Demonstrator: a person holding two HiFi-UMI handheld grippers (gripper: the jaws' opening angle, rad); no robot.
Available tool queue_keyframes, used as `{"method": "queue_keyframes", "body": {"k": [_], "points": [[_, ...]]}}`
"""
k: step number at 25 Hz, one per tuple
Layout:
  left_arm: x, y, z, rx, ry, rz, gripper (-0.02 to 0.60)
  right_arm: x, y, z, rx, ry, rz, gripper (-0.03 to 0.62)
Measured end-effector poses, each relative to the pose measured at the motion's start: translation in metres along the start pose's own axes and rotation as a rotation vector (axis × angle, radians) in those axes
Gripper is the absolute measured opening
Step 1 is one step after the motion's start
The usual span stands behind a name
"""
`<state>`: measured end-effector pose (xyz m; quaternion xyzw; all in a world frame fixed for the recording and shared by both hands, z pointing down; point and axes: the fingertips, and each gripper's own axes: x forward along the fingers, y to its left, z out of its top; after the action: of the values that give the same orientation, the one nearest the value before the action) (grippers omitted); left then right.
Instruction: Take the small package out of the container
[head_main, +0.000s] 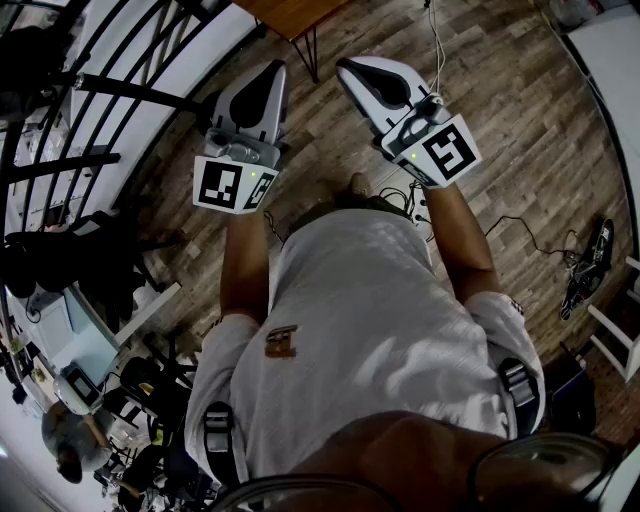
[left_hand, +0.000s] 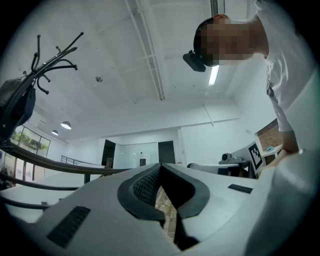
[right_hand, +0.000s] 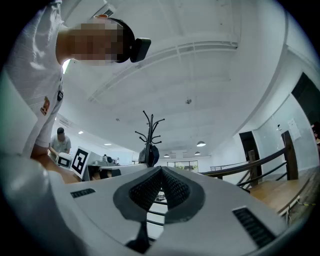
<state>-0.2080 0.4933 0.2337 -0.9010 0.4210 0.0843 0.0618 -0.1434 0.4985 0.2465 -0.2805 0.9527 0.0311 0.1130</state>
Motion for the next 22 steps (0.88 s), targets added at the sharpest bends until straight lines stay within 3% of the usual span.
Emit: {"method": "queue_keyframes", "body": {"k": [9,22], "points": [[0.008,0.004,-0.006,0.000,0.010,0.010,0.018,-0.004,-0.014,0.000,0.035,-0.020,0.001,0.034],[0.055,0.009,-0.025,-0.010,0.018,0.035,0.018,-0.024,-0.074,-0.008,0.022,0.027,-0.003,0.034]]}}
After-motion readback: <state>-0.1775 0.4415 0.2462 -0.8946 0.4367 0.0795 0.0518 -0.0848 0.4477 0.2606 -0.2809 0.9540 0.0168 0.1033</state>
